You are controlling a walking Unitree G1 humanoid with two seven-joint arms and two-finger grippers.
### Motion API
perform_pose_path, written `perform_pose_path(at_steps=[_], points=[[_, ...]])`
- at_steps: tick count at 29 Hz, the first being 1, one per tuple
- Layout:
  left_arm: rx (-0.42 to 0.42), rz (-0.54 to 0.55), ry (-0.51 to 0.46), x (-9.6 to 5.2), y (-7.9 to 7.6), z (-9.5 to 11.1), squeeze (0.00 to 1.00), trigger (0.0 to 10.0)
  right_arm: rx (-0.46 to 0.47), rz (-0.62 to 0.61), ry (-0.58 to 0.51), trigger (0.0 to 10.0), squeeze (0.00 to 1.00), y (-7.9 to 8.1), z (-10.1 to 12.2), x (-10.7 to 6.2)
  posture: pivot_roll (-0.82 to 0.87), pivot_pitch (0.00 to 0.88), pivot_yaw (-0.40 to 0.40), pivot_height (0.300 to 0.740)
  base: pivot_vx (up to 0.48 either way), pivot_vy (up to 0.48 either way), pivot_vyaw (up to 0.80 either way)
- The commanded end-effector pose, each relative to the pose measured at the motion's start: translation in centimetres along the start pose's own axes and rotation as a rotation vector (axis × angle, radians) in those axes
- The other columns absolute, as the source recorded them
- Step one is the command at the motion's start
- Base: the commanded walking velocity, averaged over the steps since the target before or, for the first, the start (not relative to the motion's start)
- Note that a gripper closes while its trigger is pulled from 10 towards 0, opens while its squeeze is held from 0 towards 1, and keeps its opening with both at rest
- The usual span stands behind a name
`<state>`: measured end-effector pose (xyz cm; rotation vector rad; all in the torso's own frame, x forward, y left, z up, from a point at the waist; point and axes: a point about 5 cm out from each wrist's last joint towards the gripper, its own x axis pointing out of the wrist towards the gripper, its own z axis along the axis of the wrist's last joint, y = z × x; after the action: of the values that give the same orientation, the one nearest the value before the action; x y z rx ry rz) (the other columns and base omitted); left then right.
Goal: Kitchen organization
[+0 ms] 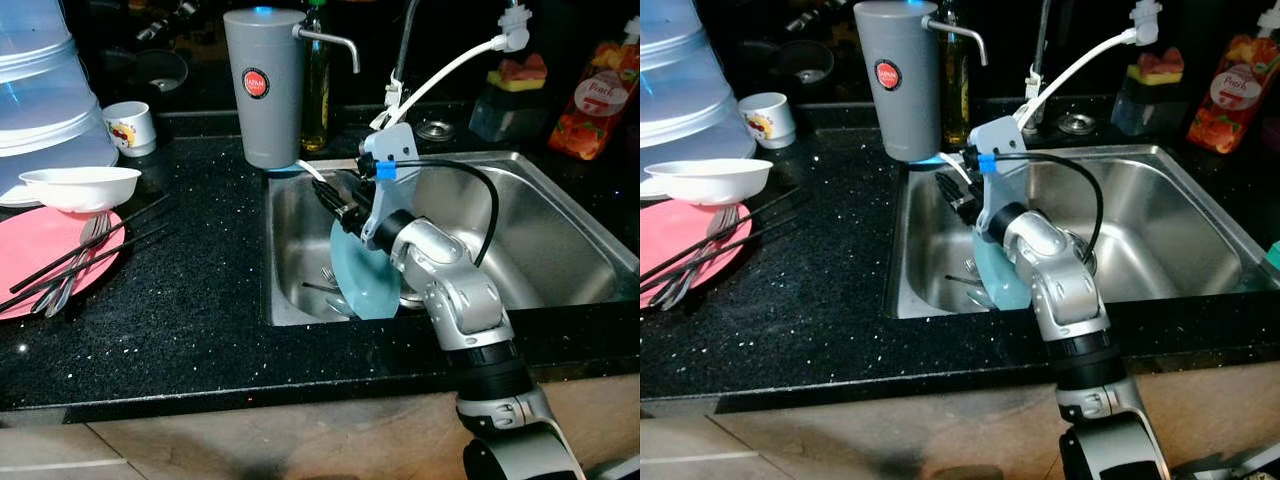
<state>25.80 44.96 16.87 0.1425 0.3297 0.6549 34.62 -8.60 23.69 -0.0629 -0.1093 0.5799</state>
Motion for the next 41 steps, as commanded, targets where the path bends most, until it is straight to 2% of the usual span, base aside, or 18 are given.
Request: perform_pose_path(at_steps=[1,7,8,10,16,22,24,34,35,41], points=[[0.033,-0.071,0.010,0.2,-1.6,-0.3,0.00,10.0,0.000,0.008,0.000,10.0,0.00,0.1,0.1,0.0,0.02,0.004,0.017,0.740,0.000,0.000,0.00],[0.061,-0.120,-0.003,0.3,-2.7,0.2,0.00,10.0,-0.001,0.007,0.000,10.0,0.00,0.1,0.1,-0.1,0.01,0.003,0.019,0.740,0.000,0.000,0.00],[0.085,-0.159,-0.015,0.4,-3.5,0.5,0.00,10.0,-0.002,0.006,0.000,10.0,0.00,0.1,0.1,-0.1,0.01,0.002,0.020,0.740,0.000,0.000,0.00],[0.107,-0.183,-0.023,0.4,-4.1,0.6,0.00,10.0,-0.003,0.005,0.000,10.0,0.00,0.0,0.1,-0.1,0.01,0.002,0.020,0.740,0.000,0.000,0.00],[0.141,-0.239,-0.033,0.4,-5.2,0.7,0.00,10.0,-0.004,0.005,0.001,10.0,0.00,0.0,0.1,-0.1,0.01,0.001,0.020,0.740,0.000,0.000,0.00],[0.168,-0.311,-0.042,0.4,-6.8,0.5,0.00,10.0,-0.006,0.008,0.001,10.0,0.00,0.1,0.1,-0.1,0.01,0.000,0.018,0.740,0.000,0.000,0.00],[0.185,-0.349,-0.042,0.3,-7.9,0.2,0.00,10.0,-0.007,0.009,0.000,10.0,0.00,0.2,0.1,-0.1,0.01,0.000,0.018,0.740,0.000,0.000,0.00],[0.200,-0.426,-0.058,0.1,-10.3,0.1,0.00,10.0,-0.008,0.010,0.000,10.0,0.00,0.1,0.1,-0.1,0.01,0.000,0.019,0.740,0.000,0.000,0.00],[0.208,-0.449,-0.066,0.0,-11.0,0.2,0.00,10.0,-0.009,0.009,0.000,10.0,0.00,0.1,0.1,-0.1,0.01,0.000,0.019,0.740,0.000,0.000,0.00],[0.206,-0.479,-0.082,-0.2,-12.1,0.5,0.00,10.0,-0.007,0.007,-0.001,10.0,0.00,0.1,0.1,-0.1,0.01,0.000,0.020,0.740,0.000,0.000,0.00]])
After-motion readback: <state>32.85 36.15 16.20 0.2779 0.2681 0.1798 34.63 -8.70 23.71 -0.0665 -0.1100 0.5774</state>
